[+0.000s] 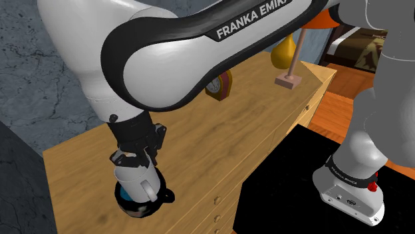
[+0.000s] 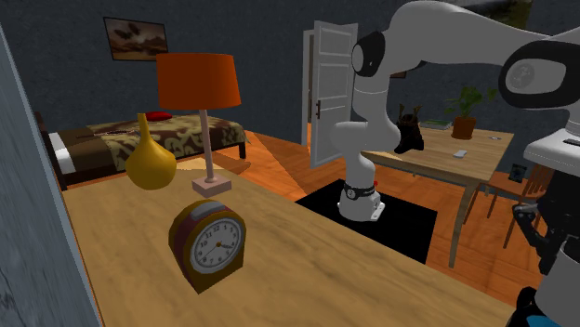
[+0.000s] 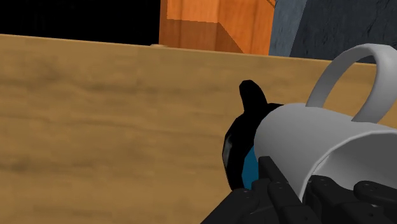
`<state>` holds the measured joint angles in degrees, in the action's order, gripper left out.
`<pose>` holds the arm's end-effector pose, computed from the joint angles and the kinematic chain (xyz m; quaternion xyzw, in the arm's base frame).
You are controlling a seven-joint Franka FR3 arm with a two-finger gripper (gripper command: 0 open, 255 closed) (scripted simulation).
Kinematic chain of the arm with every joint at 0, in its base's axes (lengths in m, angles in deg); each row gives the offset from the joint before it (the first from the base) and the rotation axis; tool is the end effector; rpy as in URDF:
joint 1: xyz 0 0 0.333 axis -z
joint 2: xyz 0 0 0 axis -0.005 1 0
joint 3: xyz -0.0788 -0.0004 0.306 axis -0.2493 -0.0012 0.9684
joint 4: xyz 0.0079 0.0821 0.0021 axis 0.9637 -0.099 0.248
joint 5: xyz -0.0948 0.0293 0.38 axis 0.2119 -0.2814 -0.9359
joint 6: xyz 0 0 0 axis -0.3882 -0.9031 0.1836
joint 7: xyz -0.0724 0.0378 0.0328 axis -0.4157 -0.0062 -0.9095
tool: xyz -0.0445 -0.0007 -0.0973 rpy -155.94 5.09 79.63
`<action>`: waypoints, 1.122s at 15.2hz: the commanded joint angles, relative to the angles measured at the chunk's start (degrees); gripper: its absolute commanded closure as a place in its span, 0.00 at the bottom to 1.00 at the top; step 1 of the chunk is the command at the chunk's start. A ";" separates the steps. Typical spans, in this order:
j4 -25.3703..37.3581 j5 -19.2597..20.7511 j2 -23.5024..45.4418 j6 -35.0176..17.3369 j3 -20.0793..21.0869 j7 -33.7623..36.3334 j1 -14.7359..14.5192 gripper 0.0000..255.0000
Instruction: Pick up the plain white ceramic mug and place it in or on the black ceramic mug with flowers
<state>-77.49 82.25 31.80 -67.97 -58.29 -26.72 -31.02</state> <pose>0.3767 0.5171 0.4518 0.9969 0.0760 -0.0197 0.0016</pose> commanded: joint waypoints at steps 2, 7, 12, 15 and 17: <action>0.00 0.00 0.00 -0.01 0.00 0.00 0.00 0.00; 1.61 -0.15 -0.26 1.82 0.07 -0.11 -0.02 0.00; 6.65 -0.37 -0.52 7.09 0.22 -0.31 -0.22 0.00; 6.67 -0.36 -0.50 7.09 0.22 -0.31 -0.23 0.00; 6.67 -0.36 -0.50 7.09 0.22 -0.31 -0.23 0.00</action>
<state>-70.84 81.89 31.29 -60.90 -58.08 -27.03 -31.25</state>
